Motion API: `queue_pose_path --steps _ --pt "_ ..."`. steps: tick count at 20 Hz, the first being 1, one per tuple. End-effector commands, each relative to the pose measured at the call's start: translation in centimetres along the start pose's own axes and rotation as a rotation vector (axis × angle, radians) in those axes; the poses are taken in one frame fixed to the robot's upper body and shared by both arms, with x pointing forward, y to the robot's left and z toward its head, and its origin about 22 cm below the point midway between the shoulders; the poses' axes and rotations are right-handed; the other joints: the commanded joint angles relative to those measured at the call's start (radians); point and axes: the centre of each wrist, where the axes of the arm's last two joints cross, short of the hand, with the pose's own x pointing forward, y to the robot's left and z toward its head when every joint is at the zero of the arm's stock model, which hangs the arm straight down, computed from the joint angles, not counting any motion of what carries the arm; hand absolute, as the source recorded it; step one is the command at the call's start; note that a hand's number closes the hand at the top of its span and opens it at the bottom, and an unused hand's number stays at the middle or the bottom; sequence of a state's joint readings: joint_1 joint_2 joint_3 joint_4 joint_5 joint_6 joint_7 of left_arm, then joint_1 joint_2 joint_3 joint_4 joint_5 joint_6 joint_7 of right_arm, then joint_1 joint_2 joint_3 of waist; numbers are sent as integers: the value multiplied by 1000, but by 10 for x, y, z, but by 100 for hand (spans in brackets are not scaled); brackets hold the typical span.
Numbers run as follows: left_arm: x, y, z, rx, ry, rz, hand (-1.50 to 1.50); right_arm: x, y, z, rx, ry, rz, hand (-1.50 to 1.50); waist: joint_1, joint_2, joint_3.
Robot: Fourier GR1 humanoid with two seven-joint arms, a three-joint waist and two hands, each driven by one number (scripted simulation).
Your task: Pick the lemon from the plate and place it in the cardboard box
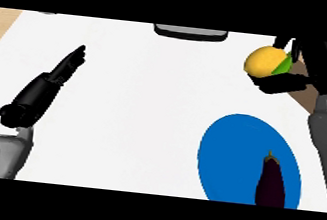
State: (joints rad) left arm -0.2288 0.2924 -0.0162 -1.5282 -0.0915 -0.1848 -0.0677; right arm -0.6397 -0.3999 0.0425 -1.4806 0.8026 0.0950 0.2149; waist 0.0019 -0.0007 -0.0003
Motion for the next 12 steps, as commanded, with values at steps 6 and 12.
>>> queue_pose_path --steps 6,12 --pt "6 -7 -9 -11 -19 -8 0 -78 -68 -29 -184 270 -77 150 7 5 1" --pt "5 -7 -2 -8 -17 7 0 -136 -68 -28 -107 335 101 150 16 7 1"
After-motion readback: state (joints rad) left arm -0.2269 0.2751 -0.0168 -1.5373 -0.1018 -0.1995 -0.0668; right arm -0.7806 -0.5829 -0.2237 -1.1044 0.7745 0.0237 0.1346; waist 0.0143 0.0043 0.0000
